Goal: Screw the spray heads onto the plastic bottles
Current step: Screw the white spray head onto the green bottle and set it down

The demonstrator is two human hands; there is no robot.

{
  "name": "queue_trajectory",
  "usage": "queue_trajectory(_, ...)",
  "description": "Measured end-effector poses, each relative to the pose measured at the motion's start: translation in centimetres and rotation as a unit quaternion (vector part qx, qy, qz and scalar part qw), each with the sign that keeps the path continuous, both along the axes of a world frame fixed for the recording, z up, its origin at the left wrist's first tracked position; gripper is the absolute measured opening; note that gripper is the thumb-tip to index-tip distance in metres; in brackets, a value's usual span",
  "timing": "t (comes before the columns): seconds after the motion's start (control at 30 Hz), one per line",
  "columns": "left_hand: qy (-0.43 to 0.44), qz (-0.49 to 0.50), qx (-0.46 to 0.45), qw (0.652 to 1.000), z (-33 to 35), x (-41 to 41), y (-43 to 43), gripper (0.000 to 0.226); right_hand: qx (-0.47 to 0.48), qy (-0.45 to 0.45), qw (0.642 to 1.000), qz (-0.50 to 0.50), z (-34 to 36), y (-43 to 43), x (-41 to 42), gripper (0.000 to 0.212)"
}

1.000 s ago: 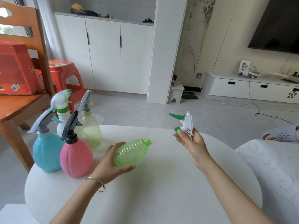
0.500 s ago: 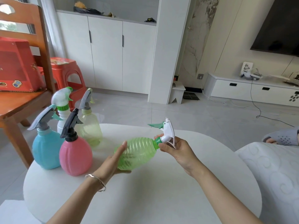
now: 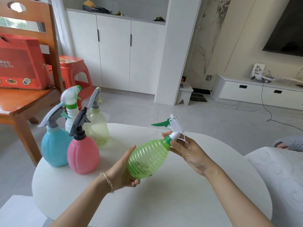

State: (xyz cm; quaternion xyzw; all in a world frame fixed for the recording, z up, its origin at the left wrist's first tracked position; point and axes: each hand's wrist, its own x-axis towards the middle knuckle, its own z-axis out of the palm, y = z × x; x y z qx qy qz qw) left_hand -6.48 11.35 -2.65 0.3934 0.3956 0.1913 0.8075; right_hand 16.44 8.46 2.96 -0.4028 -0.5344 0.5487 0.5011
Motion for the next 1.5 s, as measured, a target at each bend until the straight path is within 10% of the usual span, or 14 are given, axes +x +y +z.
queue_trajectory(0.6, 0.002, 0.072, 0.109, 0.991, 0.5, 0.9, -0.5, 0.076, 0.001, 0.076, 0.994, -0.078, -1.4, 0.3, -1.2, 0.033)
queue_trajectory(0.77, 0.078, 0.163, 0.322, 0.929, 0.2, 1.2, -1.1, 0.044, 0.018, 0.056, 0.991, -0.122, -1.4, 0.5, -1.3, 0.029)
queue_trajectory(0.83, 0.078, 0.146, 0.362, 0.918, -0.1, 1.1, -1.1, 0.066, 0.021, 0.053, 0.99, -0.13, -1.6, 0.6, -1.3, 0.026)
queue_trajectory(0.93, 0.033, 0.132, 0.311, 0.941, 0.2, 0.4, -0.5, 0.097, 0.007, 0.028, 0.989, -0.142, -2.6, 0.6, -1.3, 0.019)
queue_trajectory(1.1, 0.06, 0.118, 0.285, 0.949, 2.1, -0.5, -0.1, 0.076, -0.025, 0.0, 0.986, -0.162, -4.2, 0.4, -1.4, 0.014)
queue_trajectory(1.27, 0.035, 0.088, 0.248, 0.964, 1.7, -1.3, 0.1, 0.126, -0.037, 0.011, 0.987, -0.157, -4.2, 0.5, -1.4, 0.03)
queue_trajectory(1.4, 0.063, 0.077, 0.212, 0.972, 2.1, -1.1, -0.3, 0.078, -0.034, 0.012, 0.987, -0.16, -4.2, 0.7, -1.6, 0.033)
queue_trajectory(1.5, 0.085, 0.136, 0.307, 0.938, 1.8, -1.6, 0.3, 0.082, -0.035, 0.024, 0.986, -0.162, -4.0, 0.8, -1.4, 0.037)
